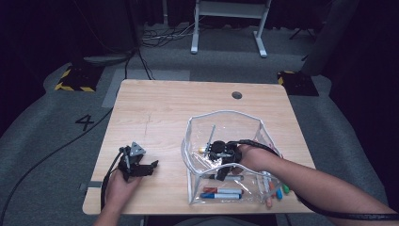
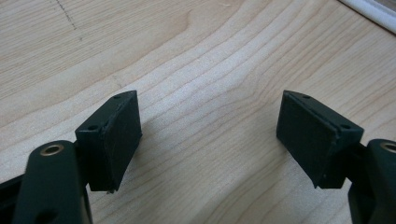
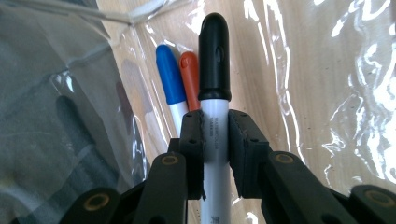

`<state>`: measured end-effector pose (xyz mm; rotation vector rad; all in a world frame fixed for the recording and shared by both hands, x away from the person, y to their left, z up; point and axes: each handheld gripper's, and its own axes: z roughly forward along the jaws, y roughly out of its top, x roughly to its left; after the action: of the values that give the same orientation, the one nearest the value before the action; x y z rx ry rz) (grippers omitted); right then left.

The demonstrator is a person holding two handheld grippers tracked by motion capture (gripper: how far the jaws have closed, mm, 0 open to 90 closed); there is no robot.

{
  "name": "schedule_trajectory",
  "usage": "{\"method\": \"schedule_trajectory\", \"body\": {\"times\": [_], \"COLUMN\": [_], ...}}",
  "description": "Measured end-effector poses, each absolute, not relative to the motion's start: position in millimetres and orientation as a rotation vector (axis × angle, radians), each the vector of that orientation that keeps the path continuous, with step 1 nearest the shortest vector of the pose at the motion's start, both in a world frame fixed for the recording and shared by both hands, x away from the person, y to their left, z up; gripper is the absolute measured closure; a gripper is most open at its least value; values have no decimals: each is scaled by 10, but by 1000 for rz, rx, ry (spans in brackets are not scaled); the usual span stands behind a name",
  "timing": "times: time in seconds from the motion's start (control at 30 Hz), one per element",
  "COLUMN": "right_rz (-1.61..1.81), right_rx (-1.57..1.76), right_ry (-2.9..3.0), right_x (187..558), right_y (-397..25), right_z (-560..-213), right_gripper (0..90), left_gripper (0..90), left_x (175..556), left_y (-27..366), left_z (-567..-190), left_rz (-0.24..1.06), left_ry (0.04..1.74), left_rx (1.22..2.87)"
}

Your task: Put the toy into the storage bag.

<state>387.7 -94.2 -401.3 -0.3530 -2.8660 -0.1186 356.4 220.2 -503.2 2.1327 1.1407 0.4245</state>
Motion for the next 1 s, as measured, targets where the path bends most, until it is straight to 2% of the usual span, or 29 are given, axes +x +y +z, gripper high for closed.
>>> {"method": "schedule_trajectory", "body": {"times": [0.3,0.37,0.53,0.77,1.0], "right_rz": [-52,-75,-122,-444,-890], "right_rx": [-348,-343,-403,-578,-626], "right_ry": [-2859,-2836,-2841,-2893,-2958], "right_x": [3877,3911,3996,4054,3795], "right_y": [-939,-946,-1008,-1279,-1728], "right_z": [-4115,-4133,-4083,-3559,-2911], "right_gripper": [757,686,667,648,622], "left_gripper": [223,223,223,223,223], "left_x": [3563,3563,3564,3564,3564], "left_y": [2201,2200,2203,2201,2203], "left_z": [-5033,-5033,-5032,-5034,-5034], "left_rz": [424,424,425,426,427], "left_ry": [1142,1142,1139,1140,1139], "left_rx": [2130,2130,2135,2130,2133]}}
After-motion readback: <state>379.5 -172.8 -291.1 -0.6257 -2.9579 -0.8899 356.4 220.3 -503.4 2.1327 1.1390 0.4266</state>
